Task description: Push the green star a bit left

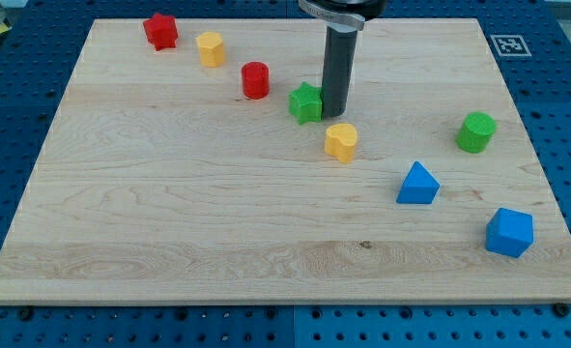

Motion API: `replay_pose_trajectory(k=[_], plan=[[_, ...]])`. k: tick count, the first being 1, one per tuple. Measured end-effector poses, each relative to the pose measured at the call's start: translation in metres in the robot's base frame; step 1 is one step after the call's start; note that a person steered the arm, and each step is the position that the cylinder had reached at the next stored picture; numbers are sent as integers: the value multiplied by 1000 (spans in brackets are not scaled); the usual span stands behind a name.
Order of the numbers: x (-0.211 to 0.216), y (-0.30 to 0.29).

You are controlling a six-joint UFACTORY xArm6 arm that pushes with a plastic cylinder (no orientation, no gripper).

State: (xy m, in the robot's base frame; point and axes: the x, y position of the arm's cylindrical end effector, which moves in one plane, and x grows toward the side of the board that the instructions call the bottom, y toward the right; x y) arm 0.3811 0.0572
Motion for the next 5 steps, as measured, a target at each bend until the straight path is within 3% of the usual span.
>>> replay_pose_trajectory(k=[2,5], plan=[[18,9],[10,-19]])
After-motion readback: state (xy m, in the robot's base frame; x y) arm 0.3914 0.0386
